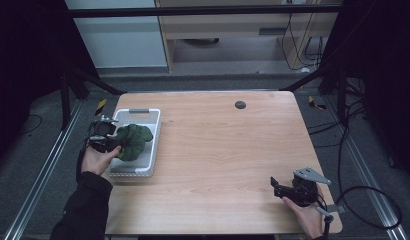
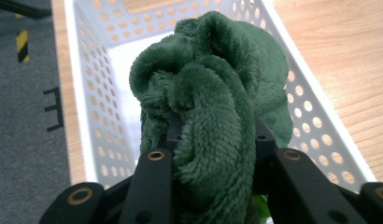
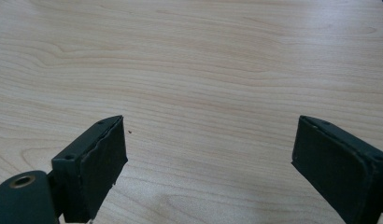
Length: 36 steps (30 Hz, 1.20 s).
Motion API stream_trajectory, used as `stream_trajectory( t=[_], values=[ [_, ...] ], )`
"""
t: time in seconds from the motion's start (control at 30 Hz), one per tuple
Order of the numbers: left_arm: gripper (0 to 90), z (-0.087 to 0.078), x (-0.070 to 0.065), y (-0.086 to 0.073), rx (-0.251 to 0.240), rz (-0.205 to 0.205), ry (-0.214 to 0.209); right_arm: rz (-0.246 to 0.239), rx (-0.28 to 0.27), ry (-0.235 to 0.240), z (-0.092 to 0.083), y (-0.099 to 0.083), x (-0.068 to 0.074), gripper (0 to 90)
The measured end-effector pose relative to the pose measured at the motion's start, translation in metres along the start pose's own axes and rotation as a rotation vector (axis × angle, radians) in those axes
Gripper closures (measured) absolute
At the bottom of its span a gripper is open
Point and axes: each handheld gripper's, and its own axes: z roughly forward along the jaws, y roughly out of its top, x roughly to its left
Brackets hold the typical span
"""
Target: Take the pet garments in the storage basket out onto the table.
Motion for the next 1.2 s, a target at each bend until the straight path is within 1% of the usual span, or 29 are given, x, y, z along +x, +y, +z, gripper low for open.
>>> stream_trajectory(
  t=[0.1,0.23,0.27,0.3,0.37,0.5,0.53,0.63,0.77,0.83,0.87,0.93,0.97,1.07,1.13,1.17,1.2],
  values=[
    [69.1,-0.01,0.0,0.002,-0.02,0.011,-0.002,0.006,0.0,0.003,-0.001,0.0,0.0,9.9],
    [69.1,-0.022,0.0,0.002,-0.039,0.03,-0.006,-0.004,-0.002,-0.003,0.0,0.0,0.0,9.9],
    [69.1,-0.022,0.0,0.002,-0.039,0.03,-0.006,-0.004,-0.003,-0.003,0.0,0.0,0.0,9.9],
    [69.1,-0.024,0.0,0.002,-0.046,0.034,-0.006,0.004,0.0,0.001,0.0,0.0,0.0,9.9],
    [69.1,-0.027,0.0,0.002,-0.059,0.036,-0.008,0.003,0.0,0.0,0.0,0.0,0.0,10.0],
    [69.1,-0.035,-0.002,0.003,-0.074,0.051,-0.014,-0.004,-0.005,-0.003,0.0,0.0,0.0,9.9],
    [69.0,-0.038,-0.003,0.003,-0.08,0.06,-0.017,-0.002,-0.005,-0.003,0.0,0.0,0.0,9.9],
    [69.1,-0.041,-0.004,0.004,-0.08,0.069,-0.022,0.003,-0.004,-0.001,-0.001,0.0,0.0,9.9],
    [69.1,-0.048,-0.008,0.005,-0.1,0.089,-0.028,0.004,-0.009,-0.002,-0.002,0.001,0.0,9.9],
    [69.1,-0.052,-0.012,0.006,-0.112,0.103,-0.038,0.002,-0.009,-0.002,-0.002,0.001,0.0,10.0],
    [69.1,-0.052,-0.012,0.006,-0.112,0.103,-0.038,0.002,-0.009,-0.002,-0.002,0.001,0.0,10.0],
    [69.1,-0.055,-0.015,0.007,-0.116,0.118,-0.043,-0.002,-0.009,-0.004,-0.001,0.001,0.0,10.0],
    [69.1,-0.058,-0.018,0.009,-0.118,0.133,-0.045,-0.006,-0.011,-0.004,-0.001,0.001,0.0,10.0],
    [69.0,-0.06,-0.021,0.009,-0.119,0.143,-0.048,-0.001,-0.012,-0.003,-0.002,0.001,0.0,10.0],
    [69.0,-0.063,-0.026,0.011,-0.123,0.158,-0.055,-0.001,-0.013,-0.005,-0.002,0.001,0.0,10.0],
    [69.0,-0.065,-0.03,0.012,-0.127,0.172,-0.067,-0.002,-0.014,-0.006,-0.002,0.001,-0.001,10.0],
    [69.0,-0.065,-0.03,0.012,-0.127,0.172,-0.067,-0.002,-0.014,-0.006,-0.002,0.001,-0.001,10.0]
  ],
)
